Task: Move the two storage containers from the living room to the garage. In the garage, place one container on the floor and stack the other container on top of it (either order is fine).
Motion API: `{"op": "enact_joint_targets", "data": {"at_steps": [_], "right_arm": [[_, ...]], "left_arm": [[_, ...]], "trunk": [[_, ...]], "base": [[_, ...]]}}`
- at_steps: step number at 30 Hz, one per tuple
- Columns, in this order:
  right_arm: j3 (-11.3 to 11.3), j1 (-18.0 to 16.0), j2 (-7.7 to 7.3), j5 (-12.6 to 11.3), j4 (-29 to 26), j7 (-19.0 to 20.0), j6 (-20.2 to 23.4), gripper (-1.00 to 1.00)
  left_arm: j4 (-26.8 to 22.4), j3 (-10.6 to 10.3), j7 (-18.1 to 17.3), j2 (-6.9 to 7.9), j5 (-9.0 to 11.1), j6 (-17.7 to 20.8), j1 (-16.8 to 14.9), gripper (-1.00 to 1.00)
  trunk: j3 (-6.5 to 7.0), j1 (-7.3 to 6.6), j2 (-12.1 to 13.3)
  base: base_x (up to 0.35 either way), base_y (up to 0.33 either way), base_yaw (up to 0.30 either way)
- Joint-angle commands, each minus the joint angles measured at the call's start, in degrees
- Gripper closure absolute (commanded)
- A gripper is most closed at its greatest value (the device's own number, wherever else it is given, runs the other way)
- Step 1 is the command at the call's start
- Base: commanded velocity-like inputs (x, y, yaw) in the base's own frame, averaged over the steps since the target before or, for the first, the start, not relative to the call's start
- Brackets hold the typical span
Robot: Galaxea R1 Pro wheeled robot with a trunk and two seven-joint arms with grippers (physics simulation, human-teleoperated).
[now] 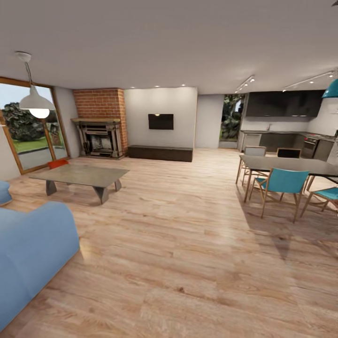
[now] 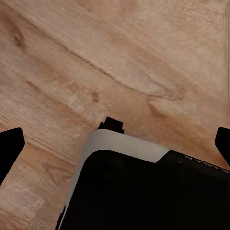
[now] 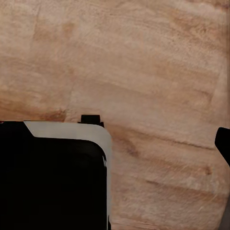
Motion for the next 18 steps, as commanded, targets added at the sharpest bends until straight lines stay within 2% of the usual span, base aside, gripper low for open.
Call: {"op": "enact_joint_targets", "data": {"at_steps": [1,18], "right_arm": [[0.5,-0.1,-0.06,-0.4,0.2,0.0,-0.3,-1.0],[0.6,-0.1,-0.46,-0.3,0.2,-0.4,-0.2,-1.0]], "left_arm": [[0.0,0.0,0.1,-0.01,0.2,-0.2,0.0,-1.0],[0.2,0.0,0.1,-0.1,0.2,0.4,0.0,-1.0]], "trunk": [[-0.08,0.04,-0.1],[-0.08,0.04,-0.1]], "base": [[0.326,0.0,-0.056],[0.326,0.0,-0.008]]}}
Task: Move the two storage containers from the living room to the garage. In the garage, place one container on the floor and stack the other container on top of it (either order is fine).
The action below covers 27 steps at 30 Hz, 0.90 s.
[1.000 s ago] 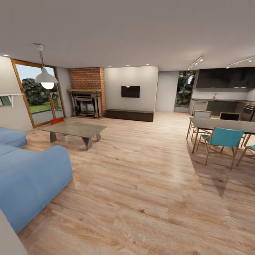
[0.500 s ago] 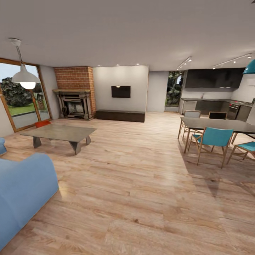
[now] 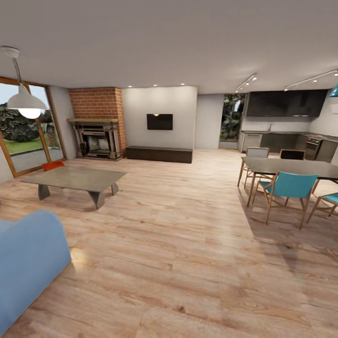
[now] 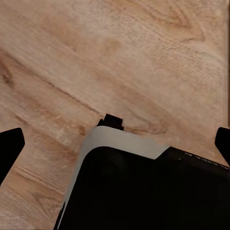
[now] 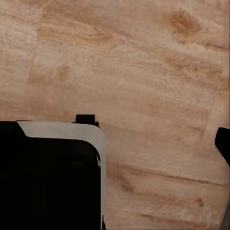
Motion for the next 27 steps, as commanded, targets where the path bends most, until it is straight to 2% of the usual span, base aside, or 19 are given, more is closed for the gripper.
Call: {"op": "enact_joint_targets", "data": {"at_steps": [1,11,27], "right_arm": [[0.6,-0.1,0.03,-0.4,0.2,0.0,-0.2,-1.0],[0.9,-0.1,0.56,-0.3,0.2,-0.1,-0.2,-1.0],[0.9,-0.1,0.62,-0.3,0.2,-0.1,-0.2,-1.0]], "left_arm": [[0.0,0.1,0.1,-0.04,0.2,-0.2,0.0,-1.0],[0.0,0.1,0.1,-0.19,0.2,-0.4,0.0,-1.0],[0.0,0.1,0.2,-0.19,0.2,-0.6,0.0,-1.0]], "trunk": [[-0.08,0.04,-0.1],[-0.08,0.04,-0.1],[-0.08,0.04,-0.1]], "base": [[0.326,0.0,0.0],[0.326,0.0,0.0],[0.326,0.0,0.0]]}}
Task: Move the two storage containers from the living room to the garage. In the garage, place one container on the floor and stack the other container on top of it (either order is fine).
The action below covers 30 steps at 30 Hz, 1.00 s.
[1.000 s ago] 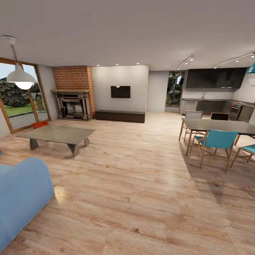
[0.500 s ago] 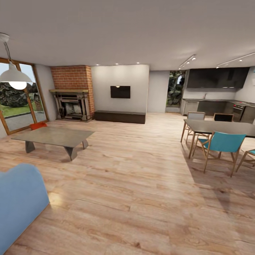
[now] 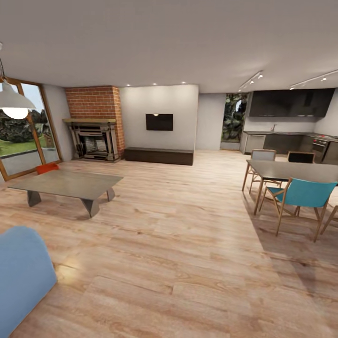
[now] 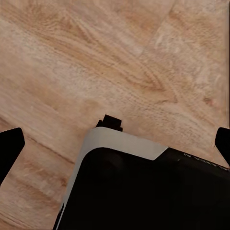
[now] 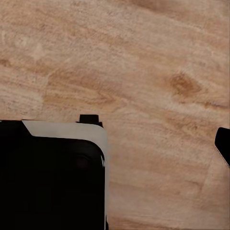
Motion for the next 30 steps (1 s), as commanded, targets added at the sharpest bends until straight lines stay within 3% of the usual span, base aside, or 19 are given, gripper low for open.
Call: {"op": "enact_joint_targets", "data": {"at_steps": [1,30], "right_arm": [[0.5,-0.1,0.03,-0.4,0.2,0.0,-0.3,-1.0],[0.5,-0.1,0.03,-0.4,0.2,0.0,-0.3,-1.0]], "left_arm": [[0.0,0.0,0.1,-0.02,0.2,-0.2,0.0,-1.0],[0.0,0.0,0.1,0.07,0.3,-0.4,0.0,-1.0]], "trunk": [[-0.08,0.04,-0.1],[-0.08,0.04,-0.1]], "base": [[0.326,0.0,0.0],[0.326,0.0,0.0]]}}
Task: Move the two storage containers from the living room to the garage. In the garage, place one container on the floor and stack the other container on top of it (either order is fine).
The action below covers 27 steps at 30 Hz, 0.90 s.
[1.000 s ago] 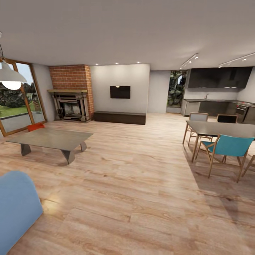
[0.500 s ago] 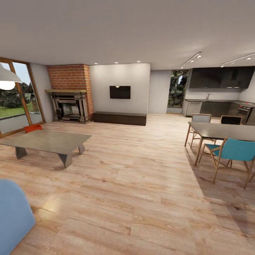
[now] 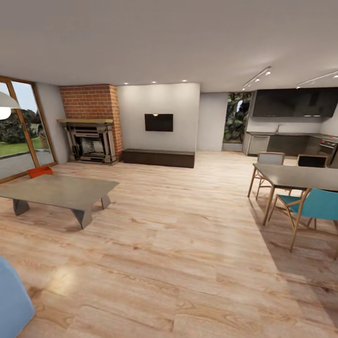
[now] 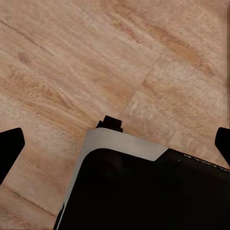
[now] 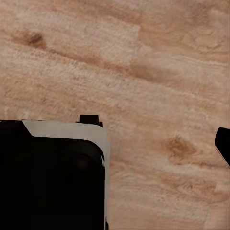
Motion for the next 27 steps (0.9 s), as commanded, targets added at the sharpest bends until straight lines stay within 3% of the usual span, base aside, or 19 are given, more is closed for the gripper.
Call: {"op": "enact_joint_targets", "data": {"at_steps": [1,27], "right_arm": [[0.5,-0.1,0.03,-0.4,0.2,0.0,-0.3,-1.0],[0.5,-0.1,0.03,-0.4,0.2,0.0,-0.3,-1.0]], "left_arm": [[0.0,0.0,0.1,-0.02,0.2,-0.2,0.0,-1.0],[0.0,0.0,0.1,-0.03,0.1,-0.2,0.0,-1.0]], "trunk": [[-0.08,0.04,-0.1],[-0.08,0.04,-0.1]], "base": [[0.326,0.0,0.0],[0.326,0.0,0.0]]}}
